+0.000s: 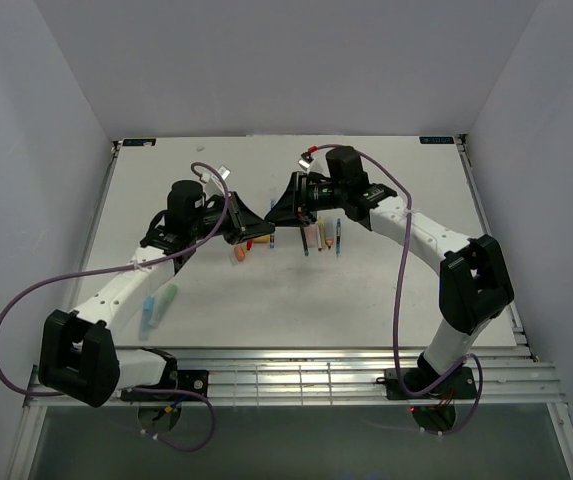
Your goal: Open the pen caps
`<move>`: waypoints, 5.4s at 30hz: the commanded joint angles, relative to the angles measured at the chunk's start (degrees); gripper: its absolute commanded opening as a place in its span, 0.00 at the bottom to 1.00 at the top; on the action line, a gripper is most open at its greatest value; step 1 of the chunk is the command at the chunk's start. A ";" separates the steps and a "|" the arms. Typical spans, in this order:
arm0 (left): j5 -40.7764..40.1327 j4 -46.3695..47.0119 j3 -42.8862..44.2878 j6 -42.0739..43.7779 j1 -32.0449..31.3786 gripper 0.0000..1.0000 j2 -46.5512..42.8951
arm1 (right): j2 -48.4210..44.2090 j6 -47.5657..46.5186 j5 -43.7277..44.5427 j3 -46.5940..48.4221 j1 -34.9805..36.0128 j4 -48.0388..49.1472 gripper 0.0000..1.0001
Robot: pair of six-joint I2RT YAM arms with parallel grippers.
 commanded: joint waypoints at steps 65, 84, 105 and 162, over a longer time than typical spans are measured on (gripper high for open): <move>8.74 10.56 2.24 -2.62 -0.58 0.46 1.36 | -6.63 8.27 -16.69 -17.75 0.63 32.33 0.08; 6.11 4.16 5.04 -4.73 -0.58 0.00 4.34 | -6.55 -13.58 -1.60 -9.95 1.33 -6.40 0.08; -12.72 -6.87 22.02 -5.17 -0.49 0.00 11.39 | -3.56 -32.08 20.70 -1.75 8.72 -28.44 0.08; -10.15 -33.03 36.69 24.18 -3.74 0.00 43.19 | 15.16 -33.48 24.97 4.22 -20.11 -27.44 0.11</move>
